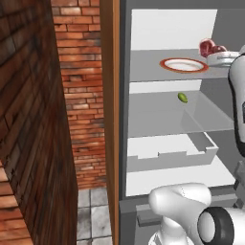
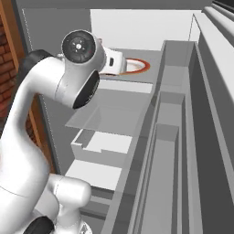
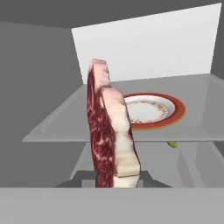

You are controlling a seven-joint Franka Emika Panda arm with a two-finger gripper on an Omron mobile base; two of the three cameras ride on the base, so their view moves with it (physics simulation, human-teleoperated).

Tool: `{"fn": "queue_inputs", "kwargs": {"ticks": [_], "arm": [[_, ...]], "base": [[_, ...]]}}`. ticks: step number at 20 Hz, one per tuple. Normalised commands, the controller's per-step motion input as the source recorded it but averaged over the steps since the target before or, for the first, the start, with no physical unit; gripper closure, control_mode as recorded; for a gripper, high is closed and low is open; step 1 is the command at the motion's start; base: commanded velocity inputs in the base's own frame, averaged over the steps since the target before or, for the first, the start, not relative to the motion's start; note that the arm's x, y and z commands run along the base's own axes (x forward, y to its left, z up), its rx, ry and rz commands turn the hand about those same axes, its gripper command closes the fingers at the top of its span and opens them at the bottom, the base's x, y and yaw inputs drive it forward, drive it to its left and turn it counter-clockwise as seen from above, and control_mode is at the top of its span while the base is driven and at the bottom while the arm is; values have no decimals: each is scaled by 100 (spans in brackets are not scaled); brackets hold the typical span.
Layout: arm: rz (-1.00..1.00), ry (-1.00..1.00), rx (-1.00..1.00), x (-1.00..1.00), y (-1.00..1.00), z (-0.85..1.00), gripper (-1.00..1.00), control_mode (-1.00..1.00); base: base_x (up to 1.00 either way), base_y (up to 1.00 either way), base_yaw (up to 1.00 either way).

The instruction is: Retrieve the steak from the fridge and place it on the saucepan with marinade on the stove.

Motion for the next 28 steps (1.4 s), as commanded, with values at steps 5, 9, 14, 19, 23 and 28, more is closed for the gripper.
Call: {"fn": "queue_inputs", "kwargs": {"ticks": [5, 9, 14, 19, 23, 28], "arm": [[13, -2, -4, -100, 40, 0, 100, -100], [2, -8, 0, -100, 11, 0, 100, -100], [0, -15, 0, -100, 0, 0, 100, -100], [1, -3, 0, -100, 22, -2, 100, -100], [9, 4, -2, -94, 53, -15, 100, -100], [7, 6, -2, -65, 34, -18, 100, -100]], "base": [[0, 0, 0], [0, 0, 0], [0, 0, 0], [0, 0, 0], [0, 0, 0], [0, 0, 0]]}}
